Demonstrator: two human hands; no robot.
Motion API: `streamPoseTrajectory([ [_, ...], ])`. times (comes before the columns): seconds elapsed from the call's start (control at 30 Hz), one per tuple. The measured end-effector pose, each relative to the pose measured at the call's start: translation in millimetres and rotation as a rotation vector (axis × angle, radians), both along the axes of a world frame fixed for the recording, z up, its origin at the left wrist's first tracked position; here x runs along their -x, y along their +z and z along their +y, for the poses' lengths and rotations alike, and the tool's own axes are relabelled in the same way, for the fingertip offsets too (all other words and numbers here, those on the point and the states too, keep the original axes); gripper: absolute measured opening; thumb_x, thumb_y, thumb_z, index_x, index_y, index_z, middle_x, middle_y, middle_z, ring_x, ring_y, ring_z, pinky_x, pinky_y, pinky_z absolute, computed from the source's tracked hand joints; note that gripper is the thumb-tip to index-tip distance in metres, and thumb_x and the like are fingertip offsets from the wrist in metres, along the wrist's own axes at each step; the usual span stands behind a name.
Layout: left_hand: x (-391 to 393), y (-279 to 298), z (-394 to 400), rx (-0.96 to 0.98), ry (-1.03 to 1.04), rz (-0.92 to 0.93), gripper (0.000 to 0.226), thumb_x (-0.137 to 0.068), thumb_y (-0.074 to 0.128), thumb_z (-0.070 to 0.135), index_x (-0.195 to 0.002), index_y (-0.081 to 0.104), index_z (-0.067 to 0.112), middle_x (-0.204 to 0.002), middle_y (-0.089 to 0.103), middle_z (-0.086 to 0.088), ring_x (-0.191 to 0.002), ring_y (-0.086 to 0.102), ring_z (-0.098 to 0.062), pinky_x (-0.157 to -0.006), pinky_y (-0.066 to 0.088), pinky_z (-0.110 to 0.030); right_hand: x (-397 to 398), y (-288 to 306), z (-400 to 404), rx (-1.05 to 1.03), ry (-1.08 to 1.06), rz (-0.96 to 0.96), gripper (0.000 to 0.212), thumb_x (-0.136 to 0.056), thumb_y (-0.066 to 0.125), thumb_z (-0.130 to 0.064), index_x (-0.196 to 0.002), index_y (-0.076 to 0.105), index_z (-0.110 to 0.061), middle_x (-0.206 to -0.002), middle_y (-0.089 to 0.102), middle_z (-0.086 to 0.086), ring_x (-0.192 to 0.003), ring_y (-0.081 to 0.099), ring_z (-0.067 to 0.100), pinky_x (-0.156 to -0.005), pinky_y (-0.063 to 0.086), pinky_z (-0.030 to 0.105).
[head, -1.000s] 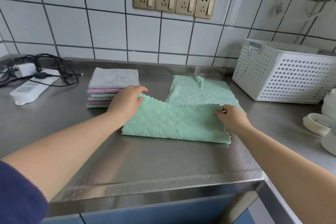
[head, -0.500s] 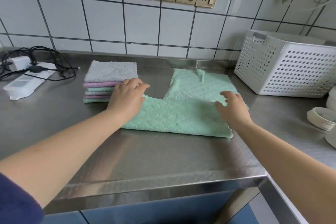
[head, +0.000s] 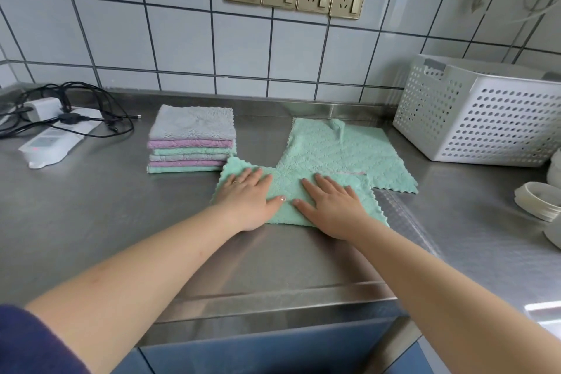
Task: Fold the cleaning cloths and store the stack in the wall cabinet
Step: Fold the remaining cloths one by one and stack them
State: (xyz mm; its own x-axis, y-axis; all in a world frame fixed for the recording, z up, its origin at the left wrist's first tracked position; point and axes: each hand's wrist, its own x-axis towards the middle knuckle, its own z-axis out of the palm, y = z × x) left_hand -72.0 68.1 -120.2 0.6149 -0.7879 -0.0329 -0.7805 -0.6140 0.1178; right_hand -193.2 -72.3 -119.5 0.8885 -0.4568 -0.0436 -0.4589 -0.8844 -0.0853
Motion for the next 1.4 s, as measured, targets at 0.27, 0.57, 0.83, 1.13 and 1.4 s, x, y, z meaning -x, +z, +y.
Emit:
streamPoseTrajectory([
  [0.27, -6.2, 0.7, 10.3, 0.028, 0.039, -0.019, 0.068, -0.092, 0.021, 0.062, -0.149, 0.016, 0.025, -0.159, 0.006, 0.0, -0.146, 0.002, -0.019, -0.119, 0.0, -0.042, 25.7, 4.5, -22.6, -0.004, -0.042, -0.009, 0.071, -0.091, 0.024, -0.067, -0.15, 0.016, -0.029, -0.16, 0.009, 0.0, -0.147, 0.008, 0.019, -0.119, 0.009, 0.043],
  [0.57, 51.8, 24.6, 14.9, 0.167, -0.454, -0.243, 0.029, -0.092, 0.048, 0.04, -0.116, 0.062, 0.029, -0.113, 0.061, 0.005, -0.11, 0.054, -0.019, -0.096, 0.036, -0.031, 58.0, 28.5, -6.5, -0.005, 0.264, -0.201, 0.019, -0.087, 0.064, -0.032, -0.1, 0.071, -0.02, -0.1, 0.063, -0.003, -0.093, 0.061, 0.015, -0.08, 0.046, 0.027],
  [0.83, 63.4, 15.5, 25.6, 0.217, -0.459, -0.336, 0.031, -0.088, 0.049, 0.044, -0.102, 0.061, 0.02, -0.102, 0.059, -0.001, -0.099, 0.058, -0.025, -0.083, 0.042, -0.035, 62.8, 41.0, 26.8, -0.027, 0.189, -0.029, 0.017, -0.086, 0.055, -0.037, -0.094, 0.064, -0.025, -0.093, 0.067, -0.006, -0.084, 0.059, 0.014, -0.073, 0.05, 0.029],
  [1.13, 62.6, 5.0, 87.6, 0.359, -0.61, -0.292, 0.03, -0.075, 0.043, 0.028, -0.083, 0.073, 0.025, -0.088, 0.068, 0.009, -0.073, 0.066, -0.013, -0.064, 0.055, -0.023, 69.8, 47.4, 97.0, -0.564, 0.169, 0.008, 0.014, -0.09, 0.055, -0.029, -0.082, 0.06, -0.019, -0.064, 0.06, -0.009, -0.047, 0.056, 0.004, -0.05, 0.045, 0.014],
  [1.4, 34.9, 4.8, 138.7, 0.323, -0.701, -0.196, 0.035, -0.084, 0.043, 0.021, -0.106, 0.069, 0.027, -0.113, 0.067, 0.011, -0.103, 0.062, -0.004, -0.085, 0.053, -0.028, 99.1, 33.5, 51.5, -0.026, 0.443, -0.092, 0.038, -0.093, 0.052, -0.021, -0.129, 0.057, -0.031, -0.142, 0.048, -0.008, -0.128, 0.047, 0.011, -0.108, 0.037, 0.032],
])
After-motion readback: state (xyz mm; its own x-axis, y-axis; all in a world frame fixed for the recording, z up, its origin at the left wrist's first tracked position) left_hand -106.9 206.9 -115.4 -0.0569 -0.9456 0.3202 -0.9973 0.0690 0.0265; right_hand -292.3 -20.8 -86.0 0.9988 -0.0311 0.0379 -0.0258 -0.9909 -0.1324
